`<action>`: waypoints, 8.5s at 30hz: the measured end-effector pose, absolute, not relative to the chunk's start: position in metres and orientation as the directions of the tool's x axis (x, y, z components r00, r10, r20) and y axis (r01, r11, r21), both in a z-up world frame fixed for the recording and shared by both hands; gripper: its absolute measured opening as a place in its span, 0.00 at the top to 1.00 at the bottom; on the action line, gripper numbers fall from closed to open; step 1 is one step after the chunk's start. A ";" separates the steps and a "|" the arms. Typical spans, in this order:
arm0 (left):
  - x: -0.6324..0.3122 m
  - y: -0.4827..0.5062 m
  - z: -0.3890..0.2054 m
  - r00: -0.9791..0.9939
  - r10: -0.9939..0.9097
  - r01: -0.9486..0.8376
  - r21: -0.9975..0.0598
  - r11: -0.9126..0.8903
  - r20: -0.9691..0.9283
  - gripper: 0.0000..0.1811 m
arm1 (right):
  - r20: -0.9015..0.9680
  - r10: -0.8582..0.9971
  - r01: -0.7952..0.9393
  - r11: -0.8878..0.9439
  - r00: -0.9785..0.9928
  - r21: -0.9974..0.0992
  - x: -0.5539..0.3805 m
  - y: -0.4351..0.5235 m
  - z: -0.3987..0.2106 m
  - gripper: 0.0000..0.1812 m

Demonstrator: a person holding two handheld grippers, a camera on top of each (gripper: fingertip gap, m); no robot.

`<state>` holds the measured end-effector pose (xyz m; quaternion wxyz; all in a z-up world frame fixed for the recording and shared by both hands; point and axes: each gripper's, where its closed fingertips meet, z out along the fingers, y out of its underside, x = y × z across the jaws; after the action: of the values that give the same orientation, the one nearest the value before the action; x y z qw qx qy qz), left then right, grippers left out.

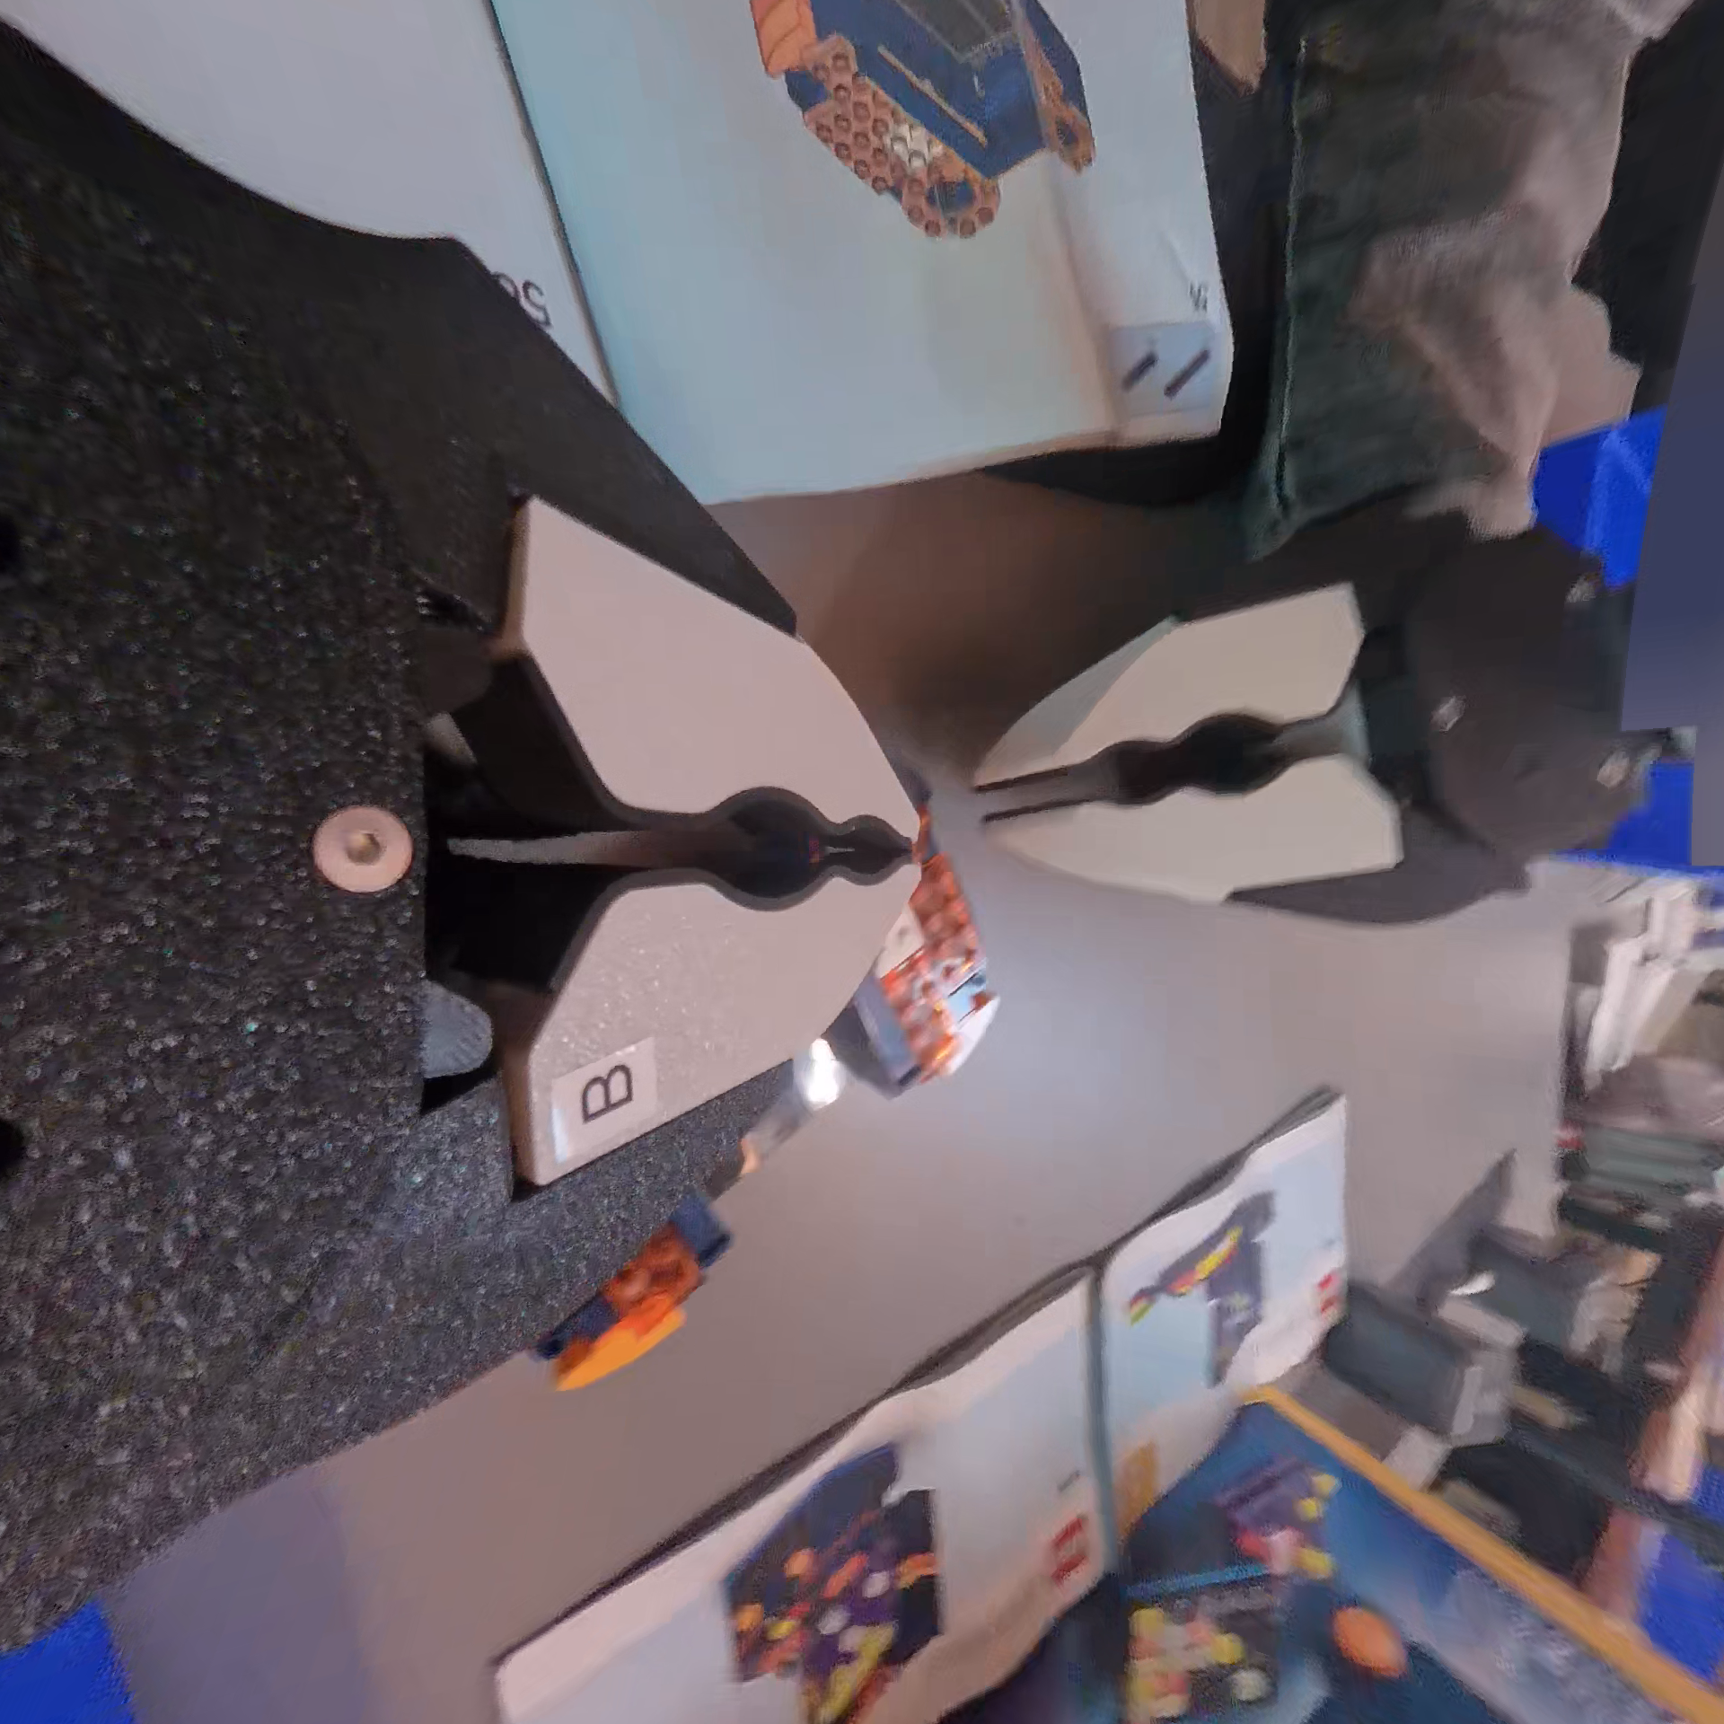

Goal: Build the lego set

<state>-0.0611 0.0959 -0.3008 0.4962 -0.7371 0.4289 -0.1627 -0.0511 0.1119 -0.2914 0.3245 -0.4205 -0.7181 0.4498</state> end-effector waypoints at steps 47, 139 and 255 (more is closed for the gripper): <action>-0.061 0.100 -0.278 0.633 -0.758 -0.342 -0.936 -0.089 -0.159 0.98 | 0.066 0.851 0.792 0.511 -0.521 -0.334 0.060 0.190 -0.338 0.89; -0.089 0.116 -0.336 0.866 -0.500 -0.353 -0.730 -0.585 -0.019 0.66 | 0.281 0.771 0.806 0.592 -0.571 0.013 -0.083 0.210 -0.331 0.96; -0.058 0.086 -0.306 0.616 -0.785 -0.470 -0.827 -0.308 -0.057 0.91 | -0.049 0.564 0.509 0.701 -0.825 -0.500 -0.064 0.105 -0.308 0.99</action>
<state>-0.0581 0.0863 -0.3055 0.4326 -0.7880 0.3984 -0.1822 -0.0642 0.1055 -0.3078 0.0540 -0.2911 -0.9207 0.2542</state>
